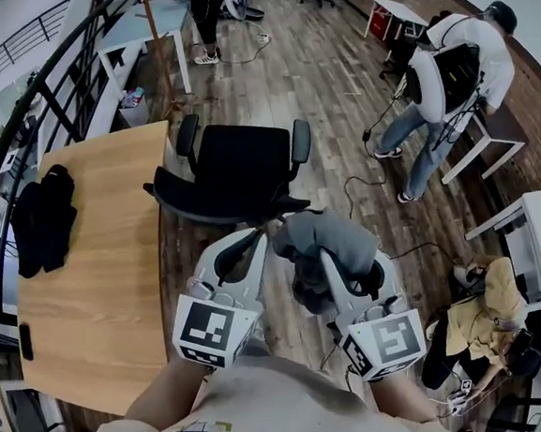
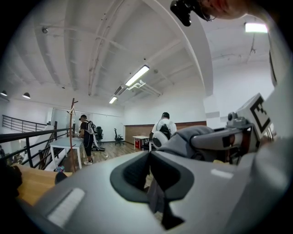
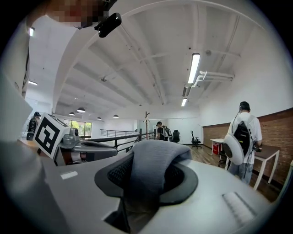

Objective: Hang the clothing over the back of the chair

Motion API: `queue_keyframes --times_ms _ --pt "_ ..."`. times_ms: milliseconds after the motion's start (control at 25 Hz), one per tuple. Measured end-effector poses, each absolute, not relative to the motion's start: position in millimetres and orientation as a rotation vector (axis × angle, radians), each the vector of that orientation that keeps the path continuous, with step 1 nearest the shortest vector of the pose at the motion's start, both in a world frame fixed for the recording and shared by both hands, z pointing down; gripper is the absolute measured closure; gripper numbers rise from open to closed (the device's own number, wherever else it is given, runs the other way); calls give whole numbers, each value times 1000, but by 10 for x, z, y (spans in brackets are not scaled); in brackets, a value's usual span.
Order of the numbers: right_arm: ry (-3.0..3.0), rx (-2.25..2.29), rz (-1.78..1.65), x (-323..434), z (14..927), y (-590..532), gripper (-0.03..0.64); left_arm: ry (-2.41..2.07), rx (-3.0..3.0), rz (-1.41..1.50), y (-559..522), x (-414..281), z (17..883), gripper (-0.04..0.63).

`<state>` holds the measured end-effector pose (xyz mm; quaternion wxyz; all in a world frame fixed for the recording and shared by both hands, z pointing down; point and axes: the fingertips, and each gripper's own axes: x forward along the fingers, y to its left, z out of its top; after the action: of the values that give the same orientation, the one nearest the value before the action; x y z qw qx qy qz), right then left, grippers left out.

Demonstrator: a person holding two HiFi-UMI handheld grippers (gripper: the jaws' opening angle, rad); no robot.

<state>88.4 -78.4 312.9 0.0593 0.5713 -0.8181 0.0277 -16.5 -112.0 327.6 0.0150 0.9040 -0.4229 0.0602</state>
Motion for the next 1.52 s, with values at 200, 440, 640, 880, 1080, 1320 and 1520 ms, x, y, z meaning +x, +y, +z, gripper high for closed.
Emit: queue_keyframes --times_ms 200,440,640,880,1080,1320,1520 --pt "-2439 1762 61 844 3122 -1176 466 -1284 2834 153 -1527 -221 3216 592" --pt "-2409 1805 37 802 3117 -1599 466 -1263 2854 134 -1908 -323 3209 592" --pt "-2408 1808 37 758 3087 -1811 466 -1262 2857 135 -2070 -372 3195 592" --pt "-2418 1766 24 756 3075 -1929 465 -1304 2826 130 -2127 -400 3216 592" --pt "-2447 1669 17 746 3085 -1950 465 -1330 2796 142 -2122 -353 3209 592" --pt "-2474 1596 1 867 3029 -1966 465 -1396 2753 151 -2133 -263 3188 592" --pt "-2459 1634 -12 1077 3023 -2047 465 -1402 2741 164 -2177 -133 3232 592"
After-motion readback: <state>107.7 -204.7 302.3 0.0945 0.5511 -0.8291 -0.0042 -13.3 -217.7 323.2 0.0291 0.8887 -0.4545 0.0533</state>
